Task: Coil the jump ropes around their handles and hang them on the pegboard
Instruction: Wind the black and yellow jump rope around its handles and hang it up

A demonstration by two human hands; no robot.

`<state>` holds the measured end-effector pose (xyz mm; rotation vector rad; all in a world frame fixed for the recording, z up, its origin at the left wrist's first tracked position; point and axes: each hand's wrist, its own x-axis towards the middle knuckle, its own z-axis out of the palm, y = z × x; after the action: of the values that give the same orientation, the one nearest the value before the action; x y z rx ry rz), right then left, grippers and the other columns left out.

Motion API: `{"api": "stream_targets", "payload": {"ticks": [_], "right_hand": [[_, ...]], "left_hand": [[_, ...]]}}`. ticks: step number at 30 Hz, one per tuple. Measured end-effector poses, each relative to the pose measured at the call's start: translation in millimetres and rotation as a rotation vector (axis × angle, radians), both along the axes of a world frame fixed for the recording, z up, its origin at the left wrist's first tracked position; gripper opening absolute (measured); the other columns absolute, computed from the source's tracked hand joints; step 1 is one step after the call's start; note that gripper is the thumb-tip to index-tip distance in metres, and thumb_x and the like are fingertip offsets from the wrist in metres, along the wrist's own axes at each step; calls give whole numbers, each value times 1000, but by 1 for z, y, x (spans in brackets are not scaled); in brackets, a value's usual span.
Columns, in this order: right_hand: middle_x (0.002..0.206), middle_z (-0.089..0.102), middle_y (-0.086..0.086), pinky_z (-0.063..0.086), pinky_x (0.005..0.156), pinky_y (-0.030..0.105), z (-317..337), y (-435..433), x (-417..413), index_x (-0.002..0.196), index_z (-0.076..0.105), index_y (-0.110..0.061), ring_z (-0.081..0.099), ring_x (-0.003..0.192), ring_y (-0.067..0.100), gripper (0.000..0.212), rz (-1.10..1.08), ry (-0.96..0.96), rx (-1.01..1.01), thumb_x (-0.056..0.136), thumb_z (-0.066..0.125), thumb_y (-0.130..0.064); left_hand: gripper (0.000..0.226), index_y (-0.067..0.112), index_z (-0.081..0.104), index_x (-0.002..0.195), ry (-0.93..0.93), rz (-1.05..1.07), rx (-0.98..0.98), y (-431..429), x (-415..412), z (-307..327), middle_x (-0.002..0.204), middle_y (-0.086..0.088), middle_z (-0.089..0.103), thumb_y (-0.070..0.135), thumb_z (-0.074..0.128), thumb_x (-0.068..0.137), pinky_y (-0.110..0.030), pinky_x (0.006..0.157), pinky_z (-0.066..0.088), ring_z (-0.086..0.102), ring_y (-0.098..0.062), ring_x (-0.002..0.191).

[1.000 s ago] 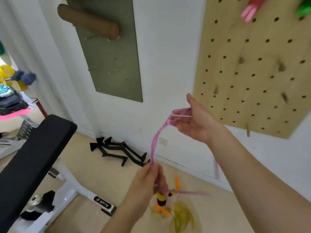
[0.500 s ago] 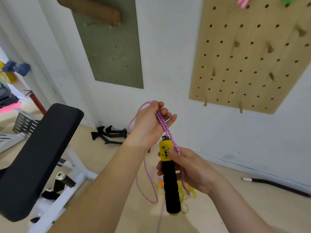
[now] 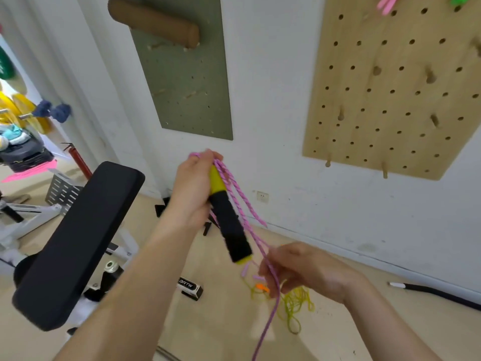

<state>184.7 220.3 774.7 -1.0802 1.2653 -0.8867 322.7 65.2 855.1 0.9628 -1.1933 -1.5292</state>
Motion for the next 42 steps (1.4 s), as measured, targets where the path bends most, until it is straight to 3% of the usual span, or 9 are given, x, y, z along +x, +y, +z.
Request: {"api": "stream_targets", "payload": {"ticks": [3,6,8,13,16,19,25,30,42], "right_hand": [[71,63,8,48,64,27,-8,6,-5,84,68,-11,65,68,22,18,57,1,-19,88,56,-24],[65,62,9,49,51,22,12,-5,-1,79,67,-9,65,57,22,19,-82,-269,-130,89,57,-21],[62,62,7,50,48,21,37,-19,2,78,66,-8,64,52,17,20,-226,-461,-208,90,56,-19],[64,64,6,53,48,18,91,-61,5,84,59,-2,66,56,15,25,-404,-852,-262,99,43,-13],[62,66,9,54,49,17,114,-82,7,82,58,1,68,56,17,27,-441,-965,-285,100,43,-12],[60,66,12,53,47,17,134,-95,6,81,57,3,68,54,18,27,-444,-996,-334,101,42,-9],[71,64,18,57,50,25,163,-109,-29,83,55,4,68,62,26,27,-628,-849,-424,101,41,-10],[98,66,15,56,63,34,93,-89,-60,108,61,-5,64,80,23,49,-569,59,-48,99,40,-47],[71,60,9,45,75,37,-20,-29,-6,83,68,-8,57,71,24,22,-211,-271,-61,90,59,-28]], "left_hand": [[28,17,68,80,-186,138,-173,-24,14,6,73,0,62,32,50,95,-29,67,48,58,-16,65],[44,11,61,69,-1078,47,-538,-39,26,-15,66,-6,61,44,45,93,-30,60,41,59,-26,68],[50,11,45,55,-1304,18,-594,-35,35,-35,51,-7,51,47,48,89,-29,51,35,53,-28,56],[11,18,65,78,-553,-110,-345,10,21,-56,63,-1,60,26,72,81,-23,50,39,48,-6,46],[53,31,54,118,-431,-384,-326,34,1,-60,99,8,67,16,79,73,-19,49,42,58,-6,63],[42,38,58,113,-343,-541,-303,47,-21,-66,101,8,67,15,73,81,-21,43,40,51,-4,54],[23,17,69,74,-454,-669,-259,52,-31,-77,51,9,52,20,57,93,-23,44,38,40,-11,46],[29,12,71,76,-27,-465,-64,40,-27,-42,67,-5,64,25,53,95,-21,43,38,44,-12,43],[26,13,70,92,147,-151,70,-23,-16,-1,71,-1,69,34,54,94,-18,43,42,45,-8,45]]}}
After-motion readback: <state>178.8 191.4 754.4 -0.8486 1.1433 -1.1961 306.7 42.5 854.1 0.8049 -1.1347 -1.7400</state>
